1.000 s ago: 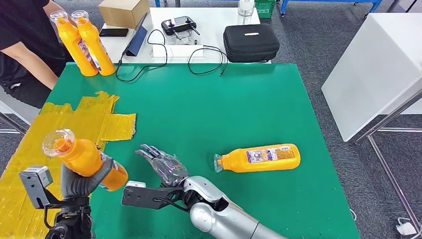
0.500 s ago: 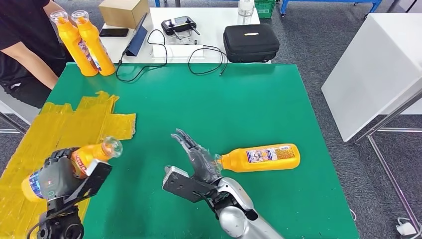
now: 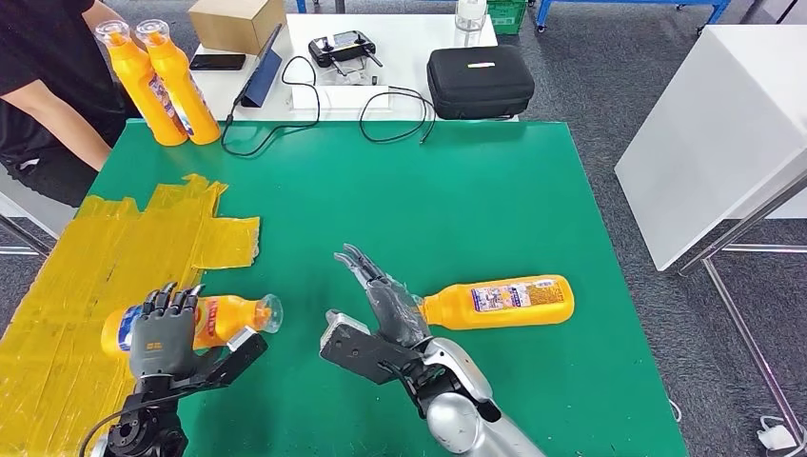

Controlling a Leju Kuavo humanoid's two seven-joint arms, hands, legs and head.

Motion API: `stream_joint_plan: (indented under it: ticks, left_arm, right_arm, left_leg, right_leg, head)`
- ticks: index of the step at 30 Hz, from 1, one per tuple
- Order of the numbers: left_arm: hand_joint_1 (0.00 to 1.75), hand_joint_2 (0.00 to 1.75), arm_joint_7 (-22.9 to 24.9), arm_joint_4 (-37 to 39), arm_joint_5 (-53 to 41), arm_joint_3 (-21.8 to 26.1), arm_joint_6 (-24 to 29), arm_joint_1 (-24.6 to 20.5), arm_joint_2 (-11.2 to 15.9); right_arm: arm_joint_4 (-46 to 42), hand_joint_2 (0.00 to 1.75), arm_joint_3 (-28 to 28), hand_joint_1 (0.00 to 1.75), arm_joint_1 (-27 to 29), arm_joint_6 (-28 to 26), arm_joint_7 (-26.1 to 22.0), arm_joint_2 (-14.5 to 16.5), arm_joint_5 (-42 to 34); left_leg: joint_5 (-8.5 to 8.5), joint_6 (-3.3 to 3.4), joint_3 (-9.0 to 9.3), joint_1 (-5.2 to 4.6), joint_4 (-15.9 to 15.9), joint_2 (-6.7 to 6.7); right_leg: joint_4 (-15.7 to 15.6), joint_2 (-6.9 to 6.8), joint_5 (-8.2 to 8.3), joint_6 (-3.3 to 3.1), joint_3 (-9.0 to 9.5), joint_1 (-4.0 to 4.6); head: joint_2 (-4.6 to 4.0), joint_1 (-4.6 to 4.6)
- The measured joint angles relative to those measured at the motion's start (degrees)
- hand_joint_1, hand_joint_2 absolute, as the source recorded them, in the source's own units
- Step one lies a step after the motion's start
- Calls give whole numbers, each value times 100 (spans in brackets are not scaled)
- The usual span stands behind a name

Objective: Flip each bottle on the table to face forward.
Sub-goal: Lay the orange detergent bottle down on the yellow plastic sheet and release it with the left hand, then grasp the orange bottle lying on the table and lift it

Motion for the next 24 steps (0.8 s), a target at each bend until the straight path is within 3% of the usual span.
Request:
stream_joint_plan:
  ticks: [4,8,19,21,24]
  left_arm:
    - [0,0,15,116,-2,-94,17,12,83]
    - [0,0,58,132,28,-94,79,100,128]
    - [0,0,2,91,399,67,262,338,141]
    - [0,0,-141,41,679,109,317,374,112]
    - [0,0,-810,-277,1944,314,358,535,-87]
  right_arm:
    - [-118,175,-53,0,150,5,363,-18,608]
    - [-297,175,-184,0,309,8,805,-157,1355]
    - [-673,175,-616,0,675,308,1382,-616,2215]
    - [-746,175,-675,0,747,297,1458,-657,2416]
    - [-1004,175,-860,0,1025,268,1559,-732,2858]
  left_leg:
    - [0,0,-1,0,0,0]
    - [0,0,-2,0,0,-2]
    - [-1,1,-2,-1,0,-4]
    - [-1,1,-2,0,0,-4]
    - [-2,1,-3,0,0,-5]
  right_leg:
    - [0,0,0,0,0,0]
    - [0,0,0,0,1,0]
    - [-1,-1,0,0,1,0]
    - [-1,-1,0,0,1,0]
    - [-1,-1,-1,0,0,0]
  head:
    - [0,-1]
    - [0,-1]
    - [0,-1]
    - [0,-2]
    - [0,-3]
